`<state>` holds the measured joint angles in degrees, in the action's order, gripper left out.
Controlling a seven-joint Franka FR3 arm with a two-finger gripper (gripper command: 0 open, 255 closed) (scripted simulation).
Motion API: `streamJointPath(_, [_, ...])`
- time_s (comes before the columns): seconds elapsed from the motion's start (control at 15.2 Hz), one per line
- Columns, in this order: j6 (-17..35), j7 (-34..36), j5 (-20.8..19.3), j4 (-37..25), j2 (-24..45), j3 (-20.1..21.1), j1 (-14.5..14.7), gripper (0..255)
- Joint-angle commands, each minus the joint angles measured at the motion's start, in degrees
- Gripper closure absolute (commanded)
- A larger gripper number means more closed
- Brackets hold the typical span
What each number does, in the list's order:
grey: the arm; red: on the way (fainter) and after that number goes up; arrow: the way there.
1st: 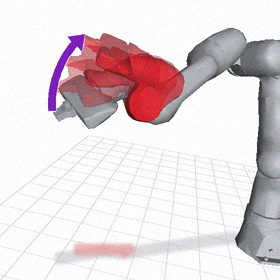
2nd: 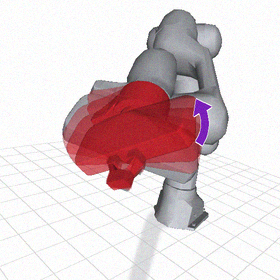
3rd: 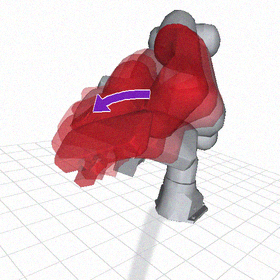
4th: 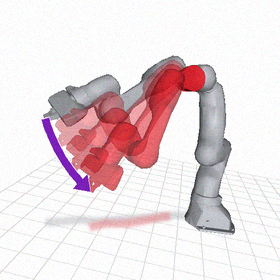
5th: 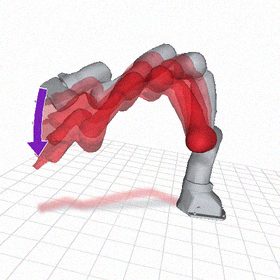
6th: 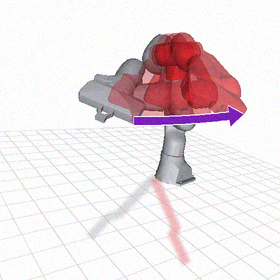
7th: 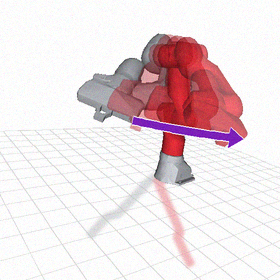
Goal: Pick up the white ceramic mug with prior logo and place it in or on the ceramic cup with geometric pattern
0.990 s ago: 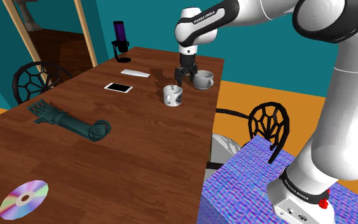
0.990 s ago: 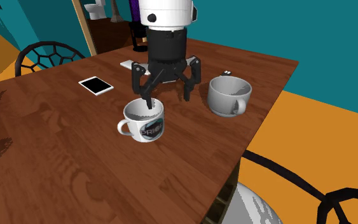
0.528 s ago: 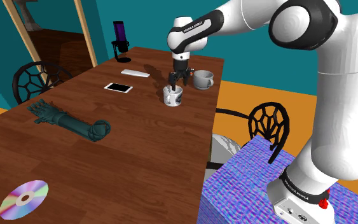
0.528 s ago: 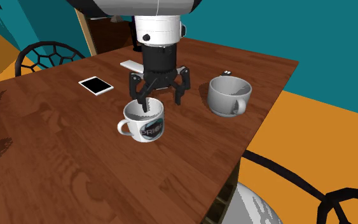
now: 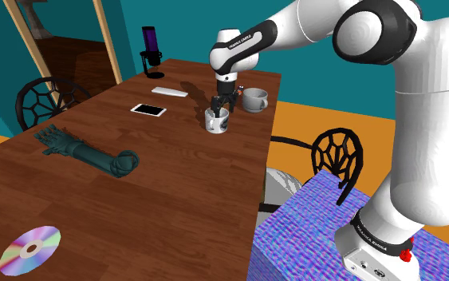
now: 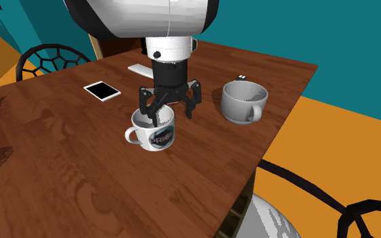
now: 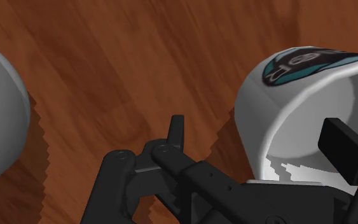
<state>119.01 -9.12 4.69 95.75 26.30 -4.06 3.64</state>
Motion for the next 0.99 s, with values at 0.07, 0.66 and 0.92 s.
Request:
streamJointPath(0.07, [0.06,-0.01,0.00,0.06,-0.01,0.00,0.00,0])
streamJointPath(0.66, [0.03,0.00,0.00,0.04,-0.01,0.00,0.00,255])
streamJointPath(0.92, [-1.19,0.08,-0.08,-0.52,-0.68,-0.04,0.01,255])
